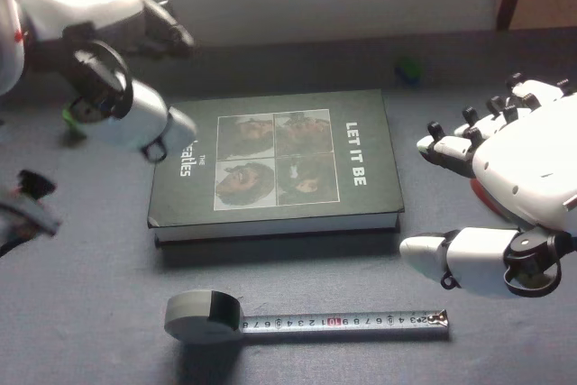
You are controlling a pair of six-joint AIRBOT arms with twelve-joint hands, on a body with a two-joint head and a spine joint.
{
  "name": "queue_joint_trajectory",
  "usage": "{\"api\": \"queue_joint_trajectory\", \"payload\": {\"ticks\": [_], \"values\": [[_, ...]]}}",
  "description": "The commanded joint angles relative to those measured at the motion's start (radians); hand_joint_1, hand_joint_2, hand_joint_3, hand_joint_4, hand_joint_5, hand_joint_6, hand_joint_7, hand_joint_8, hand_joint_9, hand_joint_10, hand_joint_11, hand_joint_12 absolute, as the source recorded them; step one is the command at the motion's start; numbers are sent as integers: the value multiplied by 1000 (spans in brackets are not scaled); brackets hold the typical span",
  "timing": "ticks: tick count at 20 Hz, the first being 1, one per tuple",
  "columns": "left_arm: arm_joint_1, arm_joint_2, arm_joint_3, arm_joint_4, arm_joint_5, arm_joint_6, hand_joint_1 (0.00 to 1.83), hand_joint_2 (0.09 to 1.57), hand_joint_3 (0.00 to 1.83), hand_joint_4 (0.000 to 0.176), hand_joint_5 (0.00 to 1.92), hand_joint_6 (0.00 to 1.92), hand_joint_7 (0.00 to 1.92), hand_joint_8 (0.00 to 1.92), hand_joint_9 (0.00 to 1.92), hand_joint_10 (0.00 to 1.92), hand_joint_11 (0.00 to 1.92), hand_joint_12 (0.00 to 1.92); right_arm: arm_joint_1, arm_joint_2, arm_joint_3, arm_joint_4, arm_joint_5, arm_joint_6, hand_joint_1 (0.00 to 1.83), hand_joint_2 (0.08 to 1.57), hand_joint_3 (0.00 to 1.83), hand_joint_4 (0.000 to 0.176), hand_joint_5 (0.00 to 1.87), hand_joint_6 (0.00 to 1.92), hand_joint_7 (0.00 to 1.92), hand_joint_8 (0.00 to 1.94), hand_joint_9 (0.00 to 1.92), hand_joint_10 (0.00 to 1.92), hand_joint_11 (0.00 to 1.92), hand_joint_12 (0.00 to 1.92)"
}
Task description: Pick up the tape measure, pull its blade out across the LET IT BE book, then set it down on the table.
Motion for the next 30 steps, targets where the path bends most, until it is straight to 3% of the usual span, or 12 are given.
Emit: {"api": "queue_joint_trajectory", "payload": {"ticks": [1, 3, 4, 7, 8, 10, 11, 16, 19, 22, 27, 30], "values": [[-1, 6, 0, 176, 103, -113, 942, 1093, 1, 0, 523, 5, 525, 4, 488, 5, 182, 803, 8, 4, -4, -86, -28, 2, 0, 1094, 9, 93, 251, 6, 349, 12, 376, 21, 69, 951], [45, 15, 11, 392, 173, -395, 975, 1102, 3, 0, 541, 7, 545, 7, 508, 8, 193, 800, 7, 4, -5, -86, -28, 0, 0, 1095, 7, 93, 251, 5, 350, 10, 377, 19, 73, 953], [84, 16, 18, 584, 197, -624, 985, 1100, 2, 0, 541, 6, 552, 8, 516, 9, 192, 798, 7, 4, -5, -86, -28, 0, 0, 1095, 6, 93, 251, 4, 348, 8, 369, 14, 57, 945], [213, 18, 52, 1064, 270, -1160, 1023, 1093, 0, 0, 555, 8, 582, 13, 548, 15, 226, 808, 6, 4, -6, -86, -27, -1, 0, 1096, 5, 92, 272, 10, 358, 9, 396, 20, 93, 958], [267, 25, 66, 1306, 274, -1403, 1018, 1100, 1, 0, 564, 10, 586, 11, 546, 11, 229, 806, 5, 5, -6, -86, -27, -1, 0, 1100, 6, 92, 270, 8, 358, 8, 394, 18, 94, 958], [350, 46, 75, 1568, 269, -1685, 1018, 1105, 3, 0, 575, 12, 593, 11, 545, 9, 228, 804, 4, 5, -6, -86, -27, -1, 0, 1105, 6, 93, 246, 1, 354, 5, 371, 6, 80, 951], [393, 66, 69, 1660, 263, -1782, 1014, 1113, 6, 0, 576, 10, 594, 10, 546, 7, 227, 802, 3, 5, -7, -86, -27, -2, 0, 1105, 6, 93, 246, 1, 356, 5, 371, 6, 78, 950], [527, 131, 13, 1686, 209, -1823, 1018, 1124, 7, 0, 592, 12, 614, 13, 557, 9, 225, 798, -2, 5, -8, -86, -28, -3, 0, 1108, 4, 92, 264, 7, 381, 14, 392, 12, 80, 950], [585, 133, 20, 1807, 166, -1927, 1024, 1129, 7, 0, 593, 9, 624, 12, 556, 6, 236, 799, -4, 5, -8, -86, -28, -4, 0, 1115, 6, 87, 263, 5, 369, 6, 374, 3, 78, 951], [676, 120, 32, 1862, 83, -1990, 1024, 1134, 2, 0, 621, 5, 652, 5, 598, 7, 288, 796, -5, 5, -8, -86, -28, -4, 0, 1116, 5, 86, 272, 7, 358, 6, 386, 8, 74, 951], [841, 81, 59, 1862, -84, -2063, 1023, 1134, 0, 0, 636, 5, 663, 4, 620, 10, 286, 785, -7, 5, -9, -86, -30, -6, 0, 1118, 3, 85, 285, 8, 397, 14, 401, 9, 107, 965], [881, 50, 74, 1860, -117, -2103, 1024, 1135, 1, 0, 632, 2, 661, 2, 609, 3, 272, 778, -10, 4, -10, -86, -30, -6, 0, 1119, 3, 85, 297, 10, 410, 15, 421, 15, 99, 960]]}}
